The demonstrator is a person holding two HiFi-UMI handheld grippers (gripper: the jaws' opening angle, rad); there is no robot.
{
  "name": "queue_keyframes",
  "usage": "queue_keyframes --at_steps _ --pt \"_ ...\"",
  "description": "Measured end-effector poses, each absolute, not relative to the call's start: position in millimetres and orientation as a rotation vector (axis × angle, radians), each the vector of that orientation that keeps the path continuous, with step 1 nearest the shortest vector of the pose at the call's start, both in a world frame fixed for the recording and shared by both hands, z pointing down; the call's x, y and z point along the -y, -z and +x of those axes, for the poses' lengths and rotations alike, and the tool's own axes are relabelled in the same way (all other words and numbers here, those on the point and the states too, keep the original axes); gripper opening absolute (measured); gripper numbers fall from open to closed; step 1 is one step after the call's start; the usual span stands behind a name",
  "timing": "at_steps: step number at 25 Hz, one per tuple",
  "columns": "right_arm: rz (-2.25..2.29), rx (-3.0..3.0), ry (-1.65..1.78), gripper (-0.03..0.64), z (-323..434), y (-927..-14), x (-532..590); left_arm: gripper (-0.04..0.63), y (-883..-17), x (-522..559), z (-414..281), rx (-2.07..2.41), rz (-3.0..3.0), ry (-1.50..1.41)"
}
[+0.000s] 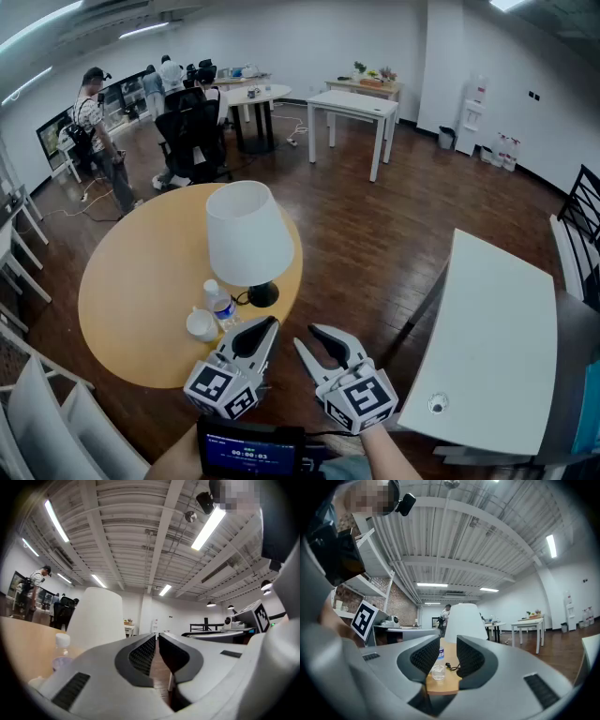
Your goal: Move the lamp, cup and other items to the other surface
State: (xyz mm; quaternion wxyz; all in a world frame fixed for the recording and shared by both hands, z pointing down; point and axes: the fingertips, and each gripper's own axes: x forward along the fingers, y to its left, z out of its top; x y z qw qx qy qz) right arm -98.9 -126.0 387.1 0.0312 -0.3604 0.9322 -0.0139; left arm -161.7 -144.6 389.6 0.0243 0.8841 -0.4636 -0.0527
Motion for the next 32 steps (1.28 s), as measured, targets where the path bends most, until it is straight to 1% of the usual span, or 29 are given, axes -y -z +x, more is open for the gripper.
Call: queue_keyframes --at_steps 2,4,5,7,8,10,11,16,18,20,26,30,31,32 --pt "-1.068 -2.894 0.055 0.123 -119.6 -394.4 131.8 0.034 -394.4 143.5 -179.6 1.456 2.688 0.133" --pt "-1.019 -2.914 0.081 0.129 -142.8 -402.0 138.3 0.048 -400.9 143.9 -203.6 1.501 2.640 0.122" --pt "-0.992 -2.927 0.097 0.160 -155.7 -406.5 142.2 0.050 -403.9 144.0 -217.0 1.530 2.614 0.122" --pt "-0.935 -2.965 0.122 0.170 -182.3 -417.4 151.3 0.075 -411.5 143.7 -247.2 1.613 2.551 0.130" --pt "-0.907 -2.990 0.127 0.170 -194.9 -423.6 155.9 0.075 -414.5 142.4 -261.2 1.660 2.519 0.135" --pt "-0.864 -3.038 0.121 0.193 -216.9 -436.9 164.4 0.078 -417.3 136.5 -281.8 1.738 2.463 0.135" --pt "-0.851 -3.054 0.113 0.195 -226.3 -443.1 168.5 0.095 -418.6 132.8 -289.1 1.766 2.442 0.127" --pt "-0.877 -3.055 0.143 0.262 -258.6 -465.7 191.0 0.101 -431.8 120.9 -317.0 1.869 2.356 0.048" --pt "-0.872 -3.064 0.147 0.313 -272.0 -476.0 200.7 0.101 -432.9 120.7 -327.1 1.896 2.324 0.037" --pt "-0.850 -3.085 0.153 0.344 -285.5 -486.0 208.5 0.101 -432.5 124.1 -334.9 1.913 2.307 0.025" --pt "-0.872 -3.084 0.156 0.348 -310.9 -497.6 231.1 0.101 -439.1 141.2 -344.5 1.906 2.312 -0.014" --pt "-0.824 -3.132 0.115 0.348 -323.2 -511.6 232.7 0.101 -448.2 144.8 -339.0 1.884 2.319 -0.014" --pt "-0.811 -3.141 0.100 0.333 -324.9 -512.1 232.1 0.101 -449.4 145.5 -338.5 1.882 2.317 -0.018" --pt "-0.801 -3.149 0.083 0.299 -326.6 -510.9 232.3 0.101 -449.4 147.4 -339.4 1.882 2.312 -0.022"
